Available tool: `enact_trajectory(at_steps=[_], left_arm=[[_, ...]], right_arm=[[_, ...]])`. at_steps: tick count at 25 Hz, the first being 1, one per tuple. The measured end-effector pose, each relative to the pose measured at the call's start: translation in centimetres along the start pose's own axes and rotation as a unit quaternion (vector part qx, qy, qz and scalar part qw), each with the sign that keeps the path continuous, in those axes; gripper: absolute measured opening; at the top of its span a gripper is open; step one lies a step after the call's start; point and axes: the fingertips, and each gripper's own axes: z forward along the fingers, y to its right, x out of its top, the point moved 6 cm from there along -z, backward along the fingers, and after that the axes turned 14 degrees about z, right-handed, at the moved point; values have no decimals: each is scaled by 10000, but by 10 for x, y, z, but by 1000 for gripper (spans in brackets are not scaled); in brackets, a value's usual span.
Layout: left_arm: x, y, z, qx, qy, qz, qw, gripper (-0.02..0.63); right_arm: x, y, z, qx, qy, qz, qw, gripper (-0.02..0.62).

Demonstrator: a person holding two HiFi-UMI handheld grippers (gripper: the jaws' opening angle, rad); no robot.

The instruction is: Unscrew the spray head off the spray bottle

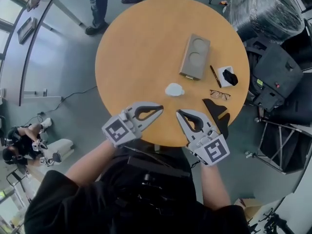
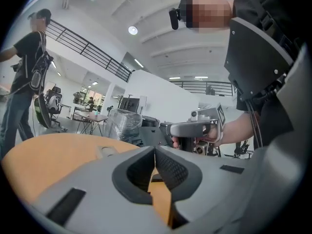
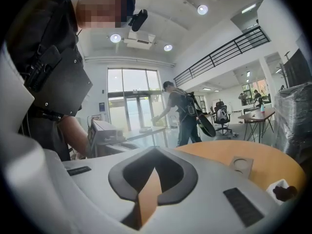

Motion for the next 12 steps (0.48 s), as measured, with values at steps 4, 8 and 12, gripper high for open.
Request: enact_trajectory(at_steps=[4,8,12], left_arm=[[-32,-24,6,-79,-58,-21,9999,8],[-69,-38,15,-106,-85,-57,9999,14],[-112,-50,33,213,-228,-20,9995,48]], right_arm=[[-12,20,18,-184,141,-57,9997,-3],[-38,39,29,-312,147,67,9994,3],[-71,65,35,-323,117,203,9992,5]])
